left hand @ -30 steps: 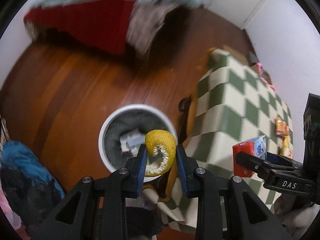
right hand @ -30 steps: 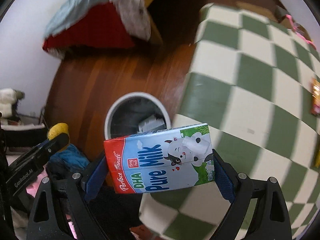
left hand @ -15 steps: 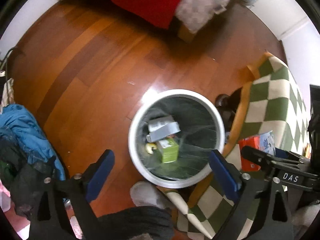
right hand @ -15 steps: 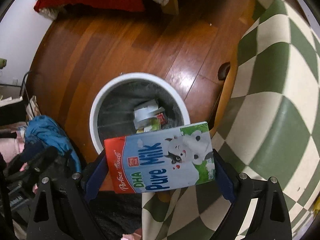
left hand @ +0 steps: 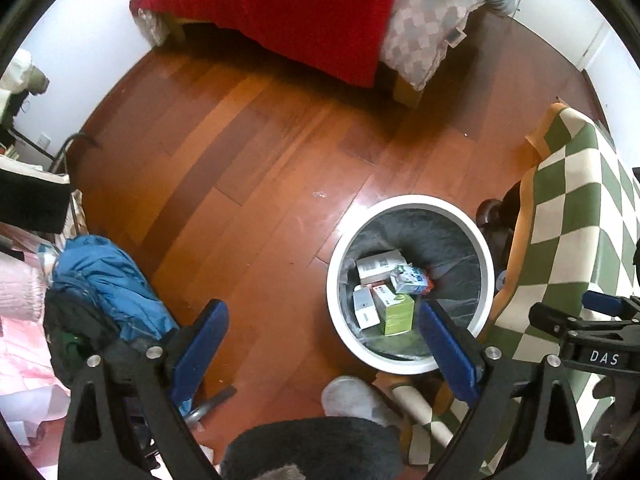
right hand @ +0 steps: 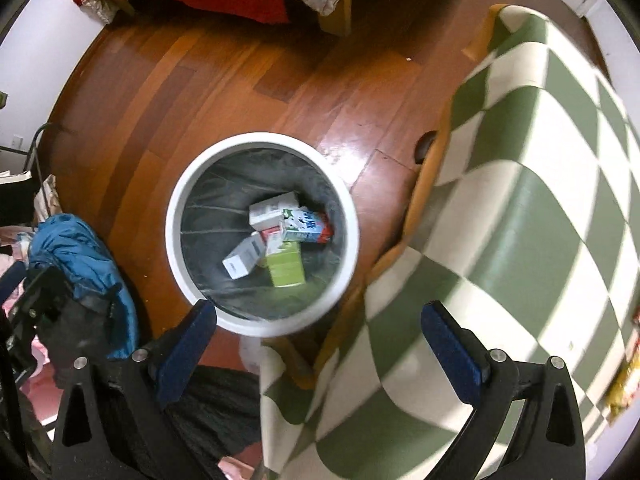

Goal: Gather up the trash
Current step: 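Move both tools back over the table toward the snack wrappers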

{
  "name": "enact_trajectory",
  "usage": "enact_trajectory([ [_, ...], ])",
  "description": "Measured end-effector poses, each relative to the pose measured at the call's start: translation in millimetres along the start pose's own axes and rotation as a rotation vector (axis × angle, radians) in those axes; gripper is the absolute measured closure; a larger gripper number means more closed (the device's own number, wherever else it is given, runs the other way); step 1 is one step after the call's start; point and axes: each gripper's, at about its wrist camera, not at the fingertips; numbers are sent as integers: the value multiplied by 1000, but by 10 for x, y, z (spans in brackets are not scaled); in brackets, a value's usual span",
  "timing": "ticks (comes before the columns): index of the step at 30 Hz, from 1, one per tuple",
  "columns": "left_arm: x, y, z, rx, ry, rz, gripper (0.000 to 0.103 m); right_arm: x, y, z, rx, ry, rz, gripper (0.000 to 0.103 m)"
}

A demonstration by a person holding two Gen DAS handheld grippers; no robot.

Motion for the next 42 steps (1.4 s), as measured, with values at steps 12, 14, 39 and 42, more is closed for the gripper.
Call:
enact_trajectory([
  [12, 515, 341, 142, -45, -4, 77, 6, 566, 657, 73, -37, -36, 123, 0],
  [14, 646, 399, 140, -42, 3, 96, 6, 724, 773, 77, -32, -43, 153, 0],
  [39, 1947, 1010, 915, -136, 95, 315, 6, 2289, 2239, 1253, -266, -277, 462, 0],
  [42, 1824, 1033, 1323, -191, 101, 307, 6, 2184, 2445, 1818, -387, -243, 448, 0],
])
Point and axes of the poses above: each gripper's, at about its wrist camera, not at the fingertips, and x roughly against the way its jaws point, z to its right, y to its underside, and after that the axes turned 5 degrees about -z, right-handed
